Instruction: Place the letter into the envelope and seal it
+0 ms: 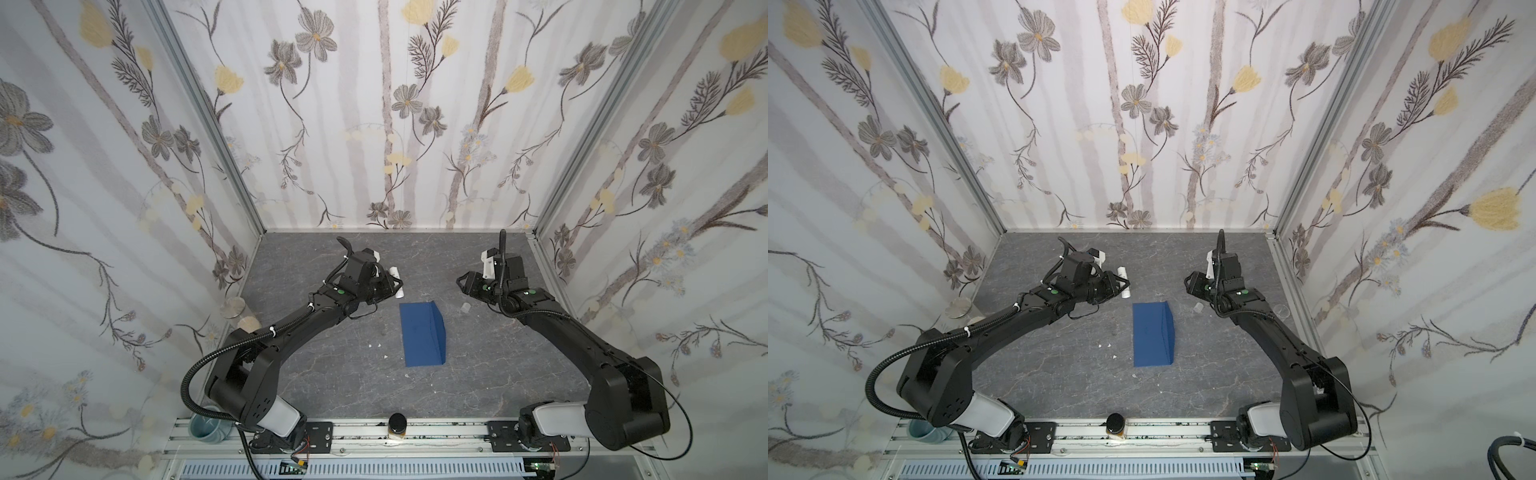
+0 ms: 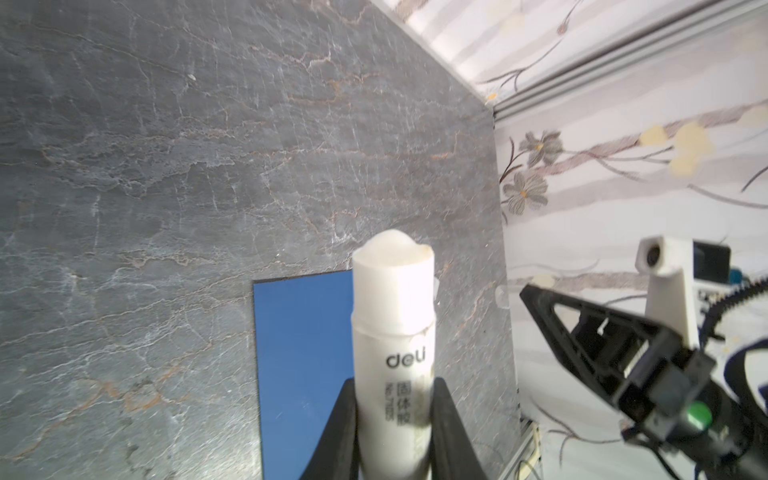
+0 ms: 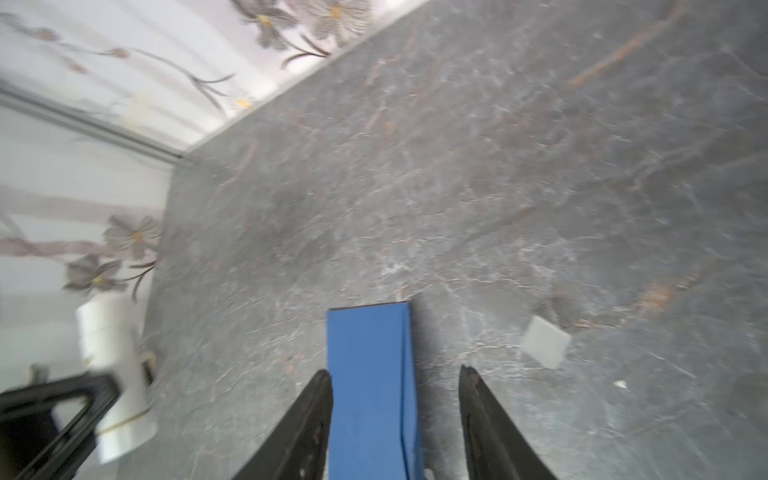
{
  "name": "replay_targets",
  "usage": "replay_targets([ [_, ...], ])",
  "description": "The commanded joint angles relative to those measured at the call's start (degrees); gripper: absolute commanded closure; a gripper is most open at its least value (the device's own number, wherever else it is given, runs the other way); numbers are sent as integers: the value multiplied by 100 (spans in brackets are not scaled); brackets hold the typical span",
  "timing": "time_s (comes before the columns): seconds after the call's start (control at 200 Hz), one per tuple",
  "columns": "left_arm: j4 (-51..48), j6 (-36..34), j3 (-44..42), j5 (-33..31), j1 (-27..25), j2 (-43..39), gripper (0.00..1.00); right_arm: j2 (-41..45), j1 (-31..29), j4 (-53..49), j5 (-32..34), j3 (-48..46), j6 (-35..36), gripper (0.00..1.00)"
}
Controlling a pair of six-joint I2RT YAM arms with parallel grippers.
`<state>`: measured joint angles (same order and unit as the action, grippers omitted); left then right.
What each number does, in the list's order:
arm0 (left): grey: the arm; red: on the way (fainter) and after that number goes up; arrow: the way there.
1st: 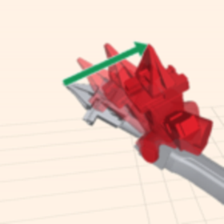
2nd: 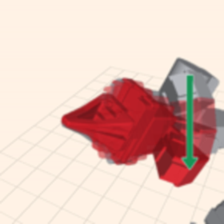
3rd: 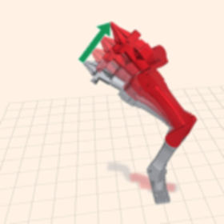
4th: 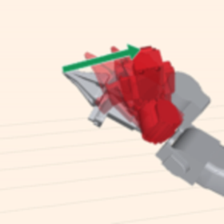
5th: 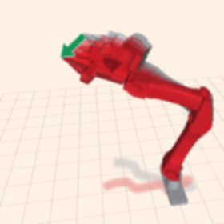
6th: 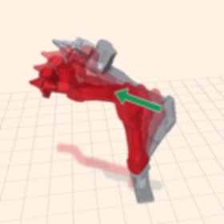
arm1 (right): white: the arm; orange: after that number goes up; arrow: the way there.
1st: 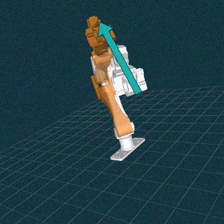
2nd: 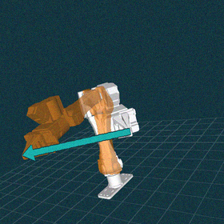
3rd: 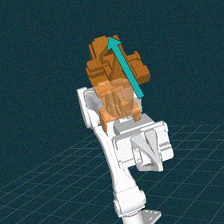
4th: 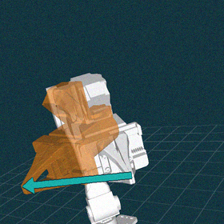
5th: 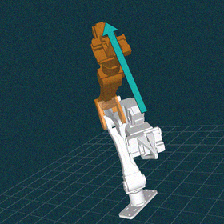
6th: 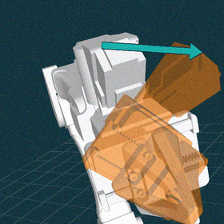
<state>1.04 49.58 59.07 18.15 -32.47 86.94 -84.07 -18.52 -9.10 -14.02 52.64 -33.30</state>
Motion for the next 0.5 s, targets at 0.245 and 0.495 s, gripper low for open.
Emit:
replay_targets([
  [0.245, 2623, 1949, -591, -1269, -522, -402, 100, 629, -1004, 2753, -652, -875, -525, 44],
  [0.495, 3755, 2769, -1056, -1925, -890, -477, 100, 654, -1217, 4012, -995, -1248, -976, 41],
])
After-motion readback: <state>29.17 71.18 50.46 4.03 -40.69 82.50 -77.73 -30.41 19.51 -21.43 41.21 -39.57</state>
